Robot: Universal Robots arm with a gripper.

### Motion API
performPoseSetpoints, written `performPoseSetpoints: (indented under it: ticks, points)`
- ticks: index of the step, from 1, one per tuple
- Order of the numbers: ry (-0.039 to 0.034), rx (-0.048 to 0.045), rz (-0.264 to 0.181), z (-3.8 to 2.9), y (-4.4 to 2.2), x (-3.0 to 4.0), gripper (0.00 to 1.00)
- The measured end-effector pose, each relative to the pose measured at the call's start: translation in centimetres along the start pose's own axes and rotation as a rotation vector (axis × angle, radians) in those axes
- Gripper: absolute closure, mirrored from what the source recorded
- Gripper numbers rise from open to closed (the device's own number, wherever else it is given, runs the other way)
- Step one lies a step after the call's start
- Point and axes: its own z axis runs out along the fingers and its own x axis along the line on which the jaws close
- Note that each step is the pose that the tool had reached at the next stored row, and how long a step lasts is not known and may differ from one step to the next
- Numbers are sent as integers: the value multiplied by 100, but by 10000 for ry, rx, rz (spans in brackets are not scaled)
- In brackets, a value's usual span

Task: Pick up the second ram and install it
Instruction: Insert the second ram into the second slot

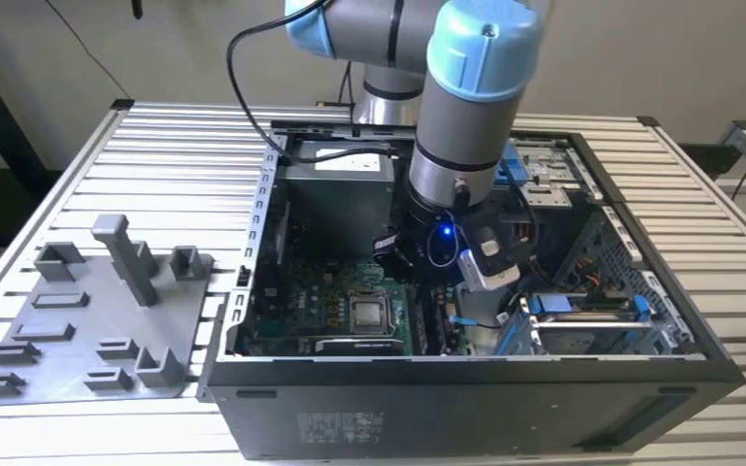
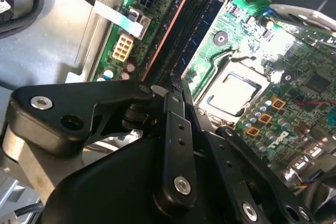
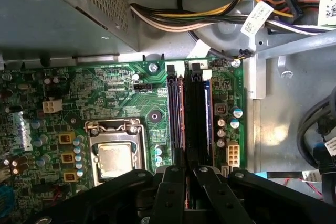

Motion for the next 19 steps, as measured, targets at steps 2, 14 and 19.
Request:
performPoseSetpoints:
  ticks: [2, 14, 19]
  points:
    - [-1, 0, 0, 5, -1, -1, 87]
    - [-2, -7, 0, 9, 1, -1, 87]
    - [-3, -10, 0, 11, 2, -1, 73]
